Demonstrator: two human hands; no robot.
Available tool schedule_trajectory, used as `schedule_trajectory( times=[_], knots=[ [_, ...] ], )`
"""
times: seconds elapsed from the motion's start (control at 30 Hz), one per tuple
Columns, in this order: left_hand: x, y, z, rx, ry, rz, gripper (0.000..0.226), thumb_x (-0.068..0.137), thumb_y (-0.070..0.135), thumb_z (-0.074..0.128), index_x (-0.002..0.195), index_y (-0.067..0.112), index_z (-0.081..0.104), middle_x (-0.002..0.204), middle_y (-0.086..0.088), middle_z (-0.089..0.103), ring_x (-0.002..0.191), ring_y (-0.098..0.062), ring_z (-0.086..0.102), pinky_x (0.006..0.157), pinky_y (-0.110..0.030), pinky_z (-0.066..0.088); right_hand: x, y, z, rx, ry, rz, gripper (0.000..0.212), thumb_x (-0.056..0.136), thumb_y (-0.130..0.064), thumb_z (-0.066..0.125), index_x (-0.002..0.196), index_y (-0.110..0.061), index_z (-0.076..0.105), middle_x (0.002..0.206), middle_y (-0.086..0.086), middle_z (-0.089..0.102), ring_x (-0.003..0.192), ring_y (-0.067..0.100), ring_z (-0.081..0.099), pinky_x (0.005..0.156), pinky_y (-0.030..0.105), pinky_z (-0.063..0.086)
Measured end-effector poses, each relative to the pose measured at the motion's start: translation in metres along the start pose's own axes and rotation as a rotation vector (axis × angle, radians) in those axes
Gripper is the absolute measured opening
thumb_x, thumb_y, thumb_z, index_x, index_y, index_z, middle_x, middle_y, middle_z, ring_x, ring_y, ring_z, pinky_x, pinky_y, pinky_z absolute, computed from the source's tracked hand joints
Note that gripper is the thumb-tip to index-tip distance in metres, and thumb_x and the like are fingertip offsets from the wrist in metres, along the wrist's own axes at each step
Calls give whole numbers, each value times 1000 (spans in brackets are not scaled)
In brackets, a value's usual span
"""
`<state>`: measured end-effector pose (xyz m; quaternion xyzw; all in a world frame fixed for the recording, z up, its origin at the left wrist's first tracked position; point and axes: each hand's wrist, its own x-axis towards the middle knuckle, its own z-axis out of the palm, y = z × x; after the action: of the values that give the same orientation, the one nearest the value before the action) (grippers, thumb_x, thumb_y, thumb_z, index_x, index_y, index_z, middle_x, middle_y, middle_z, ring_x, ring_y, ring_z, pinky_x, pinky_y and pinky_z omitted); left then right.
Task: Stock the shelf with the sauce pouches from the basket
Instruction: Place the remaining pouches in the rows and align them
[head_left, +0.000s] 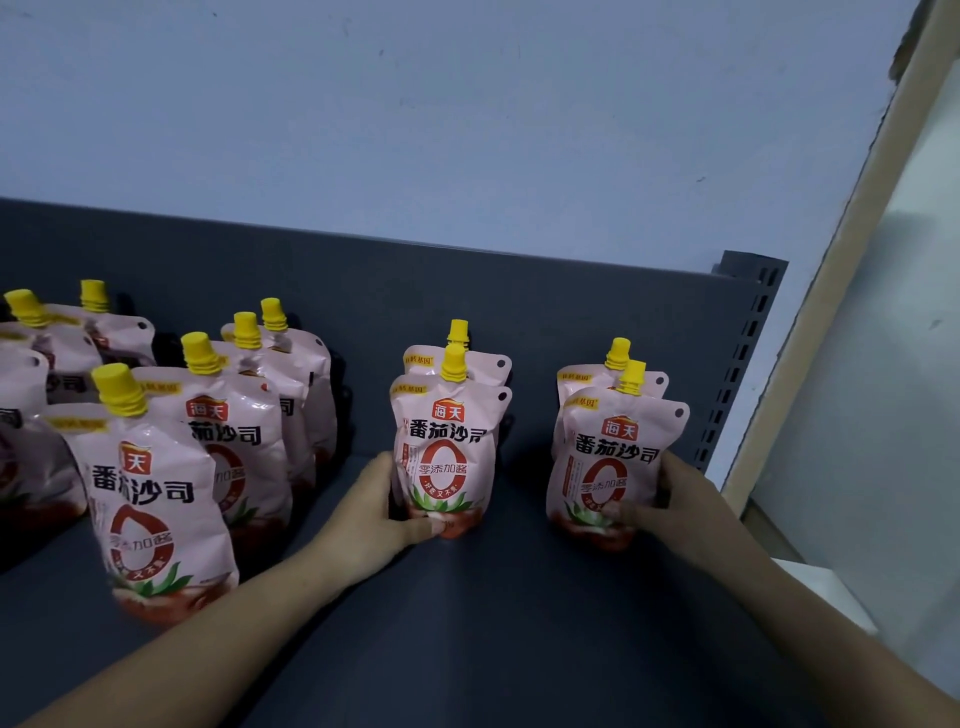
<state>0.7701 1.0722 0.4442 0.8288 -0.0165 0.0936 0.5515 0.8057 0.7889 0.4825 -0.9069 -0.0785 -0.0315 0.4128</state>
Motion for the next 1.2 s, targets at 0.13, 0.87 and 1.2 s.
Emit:
schedule_trajectory(
  times=[0.13,0.87,1.2],
  knots=[
    [0,-1,0,40,15,-18,58,69,3,79,113,23,46,112,7,59,103,-4,55,79,-11,43,-2,2,4,49,-1,6,53,76,-14,74,122,-20,48,123,-3,60,108,13,57,93,30,45],
    [-51,31,-22,637,-357,-48,96,82,44,62,148,12,-1,152,-7,28,133,-17,37,100,-19,32,-71,-27,30,-124,124,169,38,82,-21,69,108,-21,41,103,-2,54,97,15,55,79,27,47],
    [-103,33,-48,863,-190,255,45,84,43,56,126,29,45,128,8,54,116,-13,52,92,-27,43,-124,-87,77,-478,-158,-284,41,87,-37,57,124,-26,43,125,-7,50,110,11,52,95,30,44]
  ],
)
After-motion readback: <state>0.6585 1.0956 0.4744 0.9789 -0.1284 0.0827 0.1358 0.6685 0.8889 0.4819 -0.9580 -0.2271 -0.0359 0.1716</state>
